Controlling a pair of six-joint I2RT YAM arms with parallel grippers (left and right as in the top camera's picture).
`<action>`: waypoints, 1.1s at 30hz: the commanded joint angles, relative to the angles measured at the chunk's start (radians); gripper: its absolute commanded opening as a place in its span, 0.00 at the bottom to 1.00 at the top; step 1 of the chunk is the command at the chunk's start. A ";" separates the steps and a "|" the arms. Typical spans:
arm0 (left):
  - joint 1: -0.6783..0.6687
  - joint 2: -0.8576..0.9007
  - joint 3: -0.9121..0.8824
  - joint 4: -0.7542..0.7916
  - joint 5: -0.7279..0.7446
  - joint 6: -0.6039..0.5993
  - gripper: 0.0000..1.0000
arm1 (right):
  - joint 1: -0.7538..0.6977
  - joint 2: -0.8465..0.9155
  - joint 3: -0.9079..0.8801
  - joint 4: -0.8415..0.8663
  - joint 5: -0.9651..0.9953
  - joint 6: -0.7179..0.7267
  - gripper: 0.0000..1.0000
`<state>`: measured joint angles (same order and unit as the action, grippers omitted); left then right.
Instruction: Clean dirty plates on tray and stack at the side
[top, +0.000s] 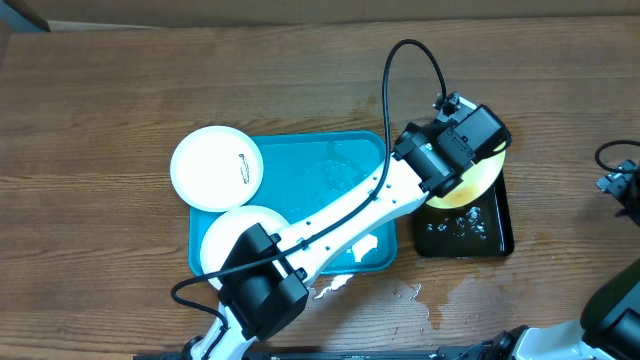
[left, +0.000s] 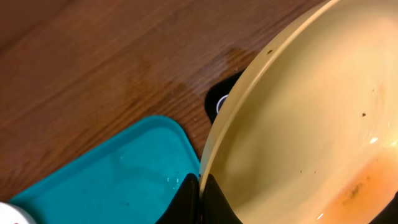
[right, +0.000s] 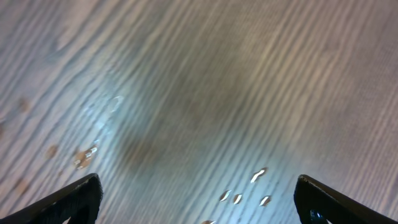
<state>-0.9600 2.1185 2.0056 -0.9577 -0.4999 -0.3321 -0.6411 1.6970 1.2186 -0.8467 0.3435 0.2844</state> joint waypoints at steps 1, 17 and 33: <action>-0.023 0.000 0.026 0.003 -0.112 0.019 0.04 | -0.005 -0.019 0.020 0.005 -0.001 0.004 1.00; -0.241 0.000 0.026 -0.011 -0.575 0.010 0.04 | -0.005 -0.019 0.020 0.005 -0.001 0.004 1.00; -0.291 -0.002 0.026 -0.036 -0.697 -0.079 0.04 | -0.005 -0.019 0.020 0.005 -0.001 0.004 1.00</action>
<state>-1.2327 2.1185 2.0056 -0.9924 -1.1004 -0.3470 -0.6464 1.6970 1.2186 -0.8474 0.3428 0.2844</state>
